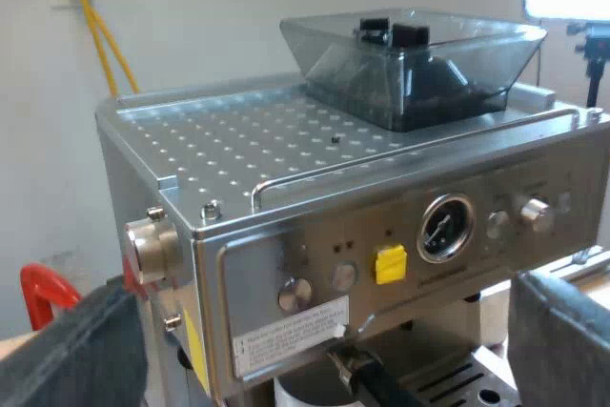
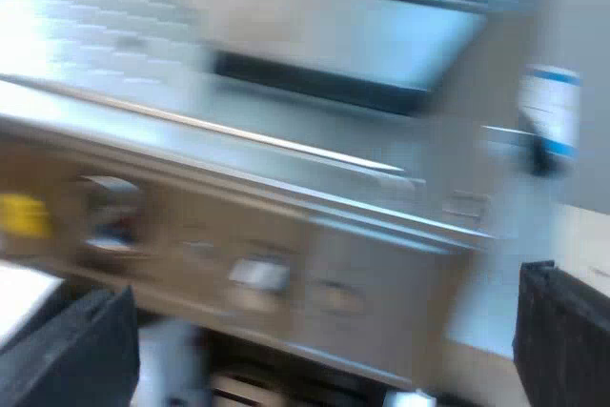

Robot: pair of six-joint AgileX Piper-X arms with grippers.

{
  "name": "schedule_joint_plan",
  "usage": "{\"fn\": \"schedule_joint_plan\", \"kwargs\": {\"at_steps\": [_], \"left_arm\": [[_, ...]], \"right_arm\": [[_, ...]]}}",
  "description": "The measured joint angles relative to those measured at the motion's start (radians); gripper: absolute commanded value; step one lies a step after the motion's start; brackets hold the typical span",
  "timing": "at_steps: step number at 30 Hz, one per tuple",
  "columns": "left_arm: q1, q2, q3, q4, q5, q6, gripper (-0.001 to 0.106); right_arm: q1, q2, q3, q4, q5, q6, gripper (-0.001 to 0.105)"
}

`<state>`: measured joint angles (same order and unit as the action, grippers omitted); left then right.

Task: Place mug into machine

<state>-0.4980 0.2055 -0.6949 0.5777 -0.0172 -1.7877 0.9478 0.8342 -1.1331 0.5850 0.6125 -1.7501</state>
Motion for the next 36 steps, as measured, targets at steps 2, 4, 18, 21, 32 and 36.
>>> {"fn": "schedule_joint_plan", "kwargs": {"at_steps": [2,4,18,21,32,36], "left_arm": [[0.0,0.055,-0.029,0.0,0.0,0.0,0.078],[0.02,0.128,-0.072,0.0,0.0,0.0,0.078],[0.452,0.327,-0.196,-0.002,0.221,0.009,0.078],[0.451,0.31,-0.196,-0.002,0.227,0.016,0.078],[0.448,0.111,-0.2,0.205,0.232,0.036,0.078],[0.448,0.004,-0.2,0.317,0.232,0.042,0.078]], "right_arm": [[-0.064,-0.033,0.0,0.047,-0.021,0.0,0.081],[-0.155,-0.067,0.0,0.112,-0.079,0.0,0.081],[-0.919,-0.105,0.011,0.256,-0.591,0.008,0.081],[-1.086,-0.107,0.028,0.266,-0.657,0.025,0.081],[-1.068,-0.308,0.092,0.313,-0.681,-0.021,0.081],[-0.99,-0.464,0.092,0.425,-0.69,-0.09,0.081]]}}
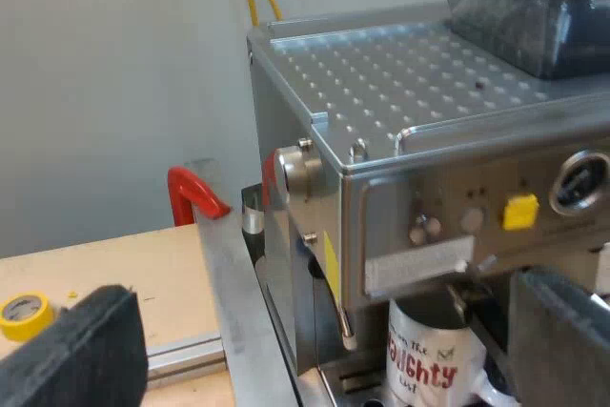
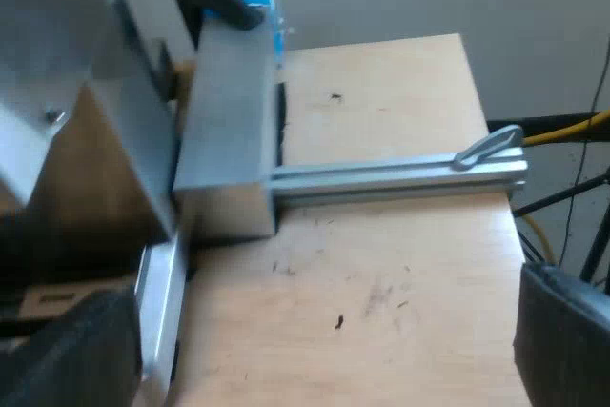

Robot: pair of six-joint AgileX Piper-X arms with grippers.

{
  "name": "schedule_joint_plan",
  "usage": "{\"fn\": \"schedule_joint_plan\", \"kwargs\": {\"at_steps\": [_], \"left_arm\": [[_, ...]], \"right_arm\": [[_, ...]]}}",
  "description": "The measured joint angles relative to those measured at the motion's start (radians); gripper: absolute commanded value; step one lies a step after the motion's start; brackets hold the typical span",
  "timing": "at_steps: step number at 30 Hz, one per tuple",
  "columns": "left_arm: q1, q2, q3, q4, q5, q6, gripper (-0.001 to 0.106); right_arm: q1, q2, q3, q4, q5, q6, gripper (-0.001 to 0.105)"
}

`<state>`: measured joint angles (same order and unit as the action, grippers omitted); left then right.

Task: Place mug into machine

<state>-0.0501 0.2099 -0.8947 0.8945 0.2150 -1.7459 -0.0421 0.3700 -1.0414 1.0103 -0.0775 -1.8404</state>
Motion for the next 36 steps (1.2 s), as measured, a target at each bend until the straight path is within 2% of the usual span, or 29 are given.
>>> {"fn": "schedule_joint_plan", "kwargs": {"at_steps": [2,9,13,19,23,26,32,36], "left_arm": [[0.0,-0.073,-0.002,0.041,0.0,0.002,0.078],[0.0,-0.217,-0.004,0.132,0.0,0.002,0.078],[0.0,-0.226,-0.005,0.225,0.0,0.002,0.078],[0.003,-0.226,-0.015,0.332,-0.015,0.002,0.078],[0.003,-0.226,-0.009,0.325,-0.065,0.002,0.078],[0.003,-0.226,0.037,0.26,-0.141,0.002,0.078],[0.003,-0.224,0.176,0.117,-0.165,0.002,0.078],[0.003,-0.224,0.261,0.088,-0.168,0.002,0.078]], "right_arm": [[0.025,-0.074,0.001,0.055,0.0,-0.015,0.081],[0.034,-0.278,0.003,0.173,0.0,-0.022,0.081],[0.034,-0.372,0.003,0.206,0.0,-0.022,0.081],[0.034,-0.379,-0.008,0.248,0.001,-0.021,0.081],[0.034,-0.379,0.014,0.21,0.001,-0.017,0.081],[0.034,-0.379,0.09,0.121,0.001,-0.015,0.081],[0.034,-0.379,0.235,0.065,0.001,-0.015,0.081],[0.034,-0.377,0.326,0.071,0.001,-0.015,0.081]]}}
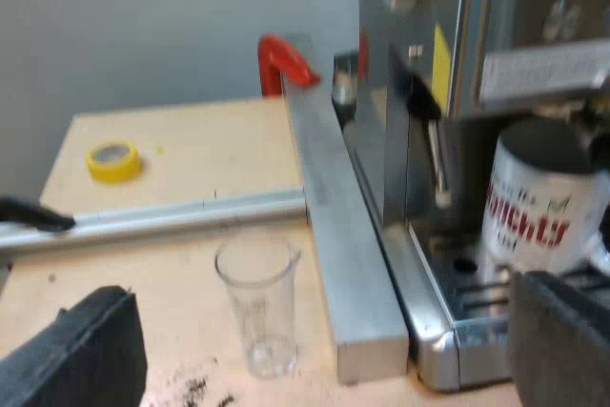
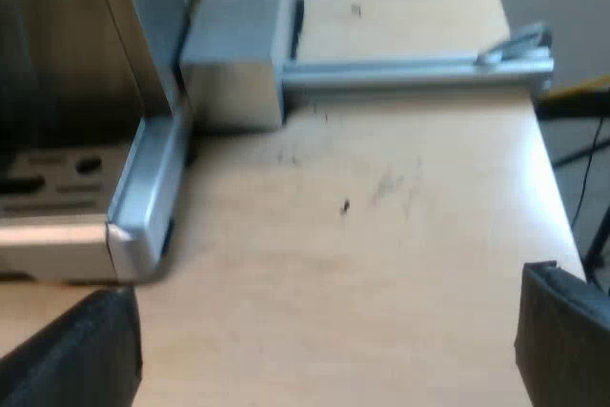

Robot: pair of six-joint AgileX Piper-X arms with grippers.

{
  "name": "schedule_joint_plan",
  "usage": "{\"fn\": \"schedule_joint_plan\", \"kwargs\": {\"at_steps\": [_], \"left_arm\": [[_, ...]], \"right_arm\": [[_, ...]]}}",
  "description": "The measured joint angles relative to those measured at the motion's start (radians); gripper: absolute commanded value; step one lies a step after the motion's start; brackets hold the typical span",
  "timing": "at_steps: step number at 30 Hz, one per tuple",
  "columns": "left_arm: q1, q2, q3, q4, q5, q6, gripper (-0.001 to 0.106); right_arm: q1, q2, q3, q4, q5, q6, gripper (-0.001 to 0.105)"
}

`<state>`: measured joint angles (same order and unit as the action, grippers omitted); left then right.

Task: Place mug into machine

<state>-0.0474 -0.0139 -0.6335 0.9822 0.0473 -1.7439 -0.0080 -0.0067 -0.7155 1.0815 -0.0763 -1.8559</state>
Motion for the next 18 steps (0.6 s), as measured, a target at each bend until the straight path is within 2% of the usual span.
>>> {"fn": "schedule_joint_plan", "kwargs": {"at_steps": [5,10,18], "left_arm": [[0.0,0.0,0.082,-0.002,0.0,0.0,0.078],[0.0,0.002,0.112,0.005,0.0,0.0,0.078],[0.0,0.001,0.148,0.0,0.0,0.0,0.078]], "right_arm": [[0.0,0.0,0.107,0.0,0.0,0.0,0.081],[0.0,0.0,0.172,-0.002,0.0,0.0,0.081],[0.0,0.0,0.18,-0.016,0.0,0.0,0.081]]}}
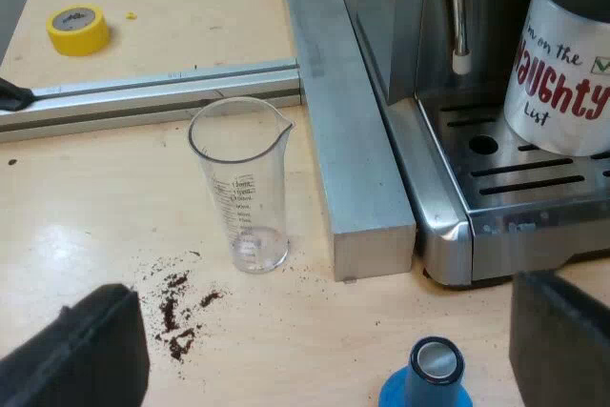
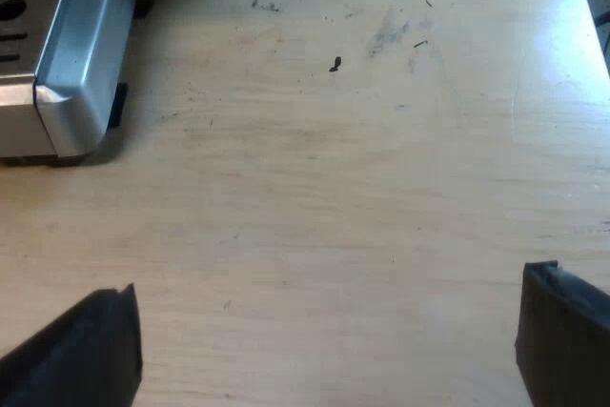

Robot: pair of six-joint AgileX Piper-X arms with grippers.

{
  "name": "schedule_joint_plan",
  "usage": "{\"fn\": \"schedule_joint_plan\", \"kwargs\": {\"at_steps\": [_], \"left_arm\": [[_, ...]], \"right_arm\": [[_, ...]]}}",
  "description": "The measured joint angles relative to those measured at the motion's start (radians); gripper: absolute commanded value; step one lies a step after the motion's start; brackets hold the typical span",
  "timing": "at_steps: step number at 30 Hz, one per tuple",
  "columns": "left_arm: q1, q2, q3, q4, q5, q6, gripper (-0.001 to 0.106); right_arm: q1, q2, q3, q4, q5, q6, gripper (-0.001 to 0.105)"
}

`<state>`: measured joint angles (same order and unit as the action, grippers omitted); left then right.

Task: Place mug into machine

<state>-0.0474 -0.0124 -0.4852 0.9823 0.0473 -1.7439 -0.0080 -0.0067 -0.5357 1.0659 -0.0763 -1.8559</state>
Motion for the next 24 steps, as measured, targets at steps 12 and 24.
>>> {"fn": "schedule_joint_plan", "kwargs": {"at_steps": [12,24], "left_arm": [[0.0,0.0,0.0,-0.003,-0.001,0.0,0.078],[0.0,0.0,0.0,-0.003,-0.001,0.0,0.078]], "right_arm": [[0.0,0.0,0.0,0.0,0.007,0.0,0.081],[0.0,0.0,0.0,0.0,0.013,0.0,0.081]]}}
